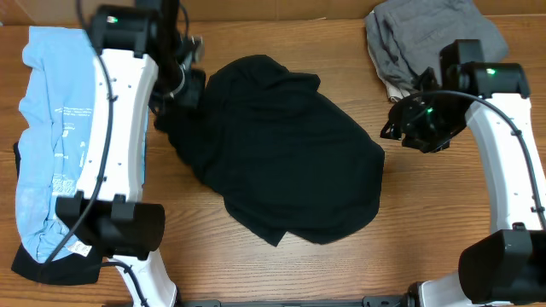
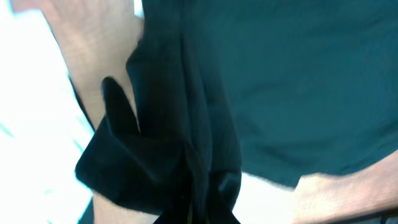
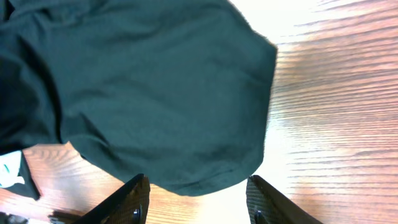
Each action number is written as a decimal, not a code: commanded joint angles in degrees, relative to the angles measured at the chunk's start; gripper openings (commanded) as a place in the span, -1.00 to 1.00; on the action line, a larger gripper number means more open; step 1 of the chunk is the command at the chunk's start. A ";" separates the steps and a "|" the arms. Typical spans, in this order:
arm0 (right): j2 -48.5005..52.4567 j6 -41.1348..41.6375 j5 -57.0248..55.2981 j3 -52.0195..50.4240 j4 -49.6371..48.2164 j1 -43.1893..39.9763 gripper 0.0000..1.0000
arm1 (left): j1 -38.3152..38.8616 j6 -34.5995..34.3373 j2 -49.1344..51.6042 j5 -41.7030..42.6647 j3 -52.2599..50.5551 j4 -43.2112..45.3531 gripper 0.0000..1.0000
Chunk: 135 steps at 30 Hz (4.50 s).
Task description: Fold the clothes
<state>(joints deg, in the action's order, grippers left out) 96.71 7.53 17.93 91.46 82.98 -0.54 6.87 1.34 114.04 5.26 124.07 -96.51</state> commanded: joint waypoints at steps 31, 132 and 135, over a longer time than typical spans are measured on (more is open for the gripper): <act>1.92 30.77 -8.28 -40.50 -35.91 14.53 0.01 | -6.10 -9.09 -2.73 -5.14 -3.02 19.50 0.52; -6.14 36.50 -11.47 -50.60 -41.51 33.97 -0.49 | -6.38 -10.75 -17.94 -2.45 -43.82 26.47 0.74; -6.14 37.75 -11.89 -50.60 -40.81 33.90 -0.74 | -6.38 -10.73 -17.94 -2.47 -43.82 26.58 0.75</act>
<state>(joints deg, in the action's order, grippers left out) 89.27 42.44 6.94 42.72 41.54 32.95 0.75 -8.88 96.97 1.93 80.60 -70.02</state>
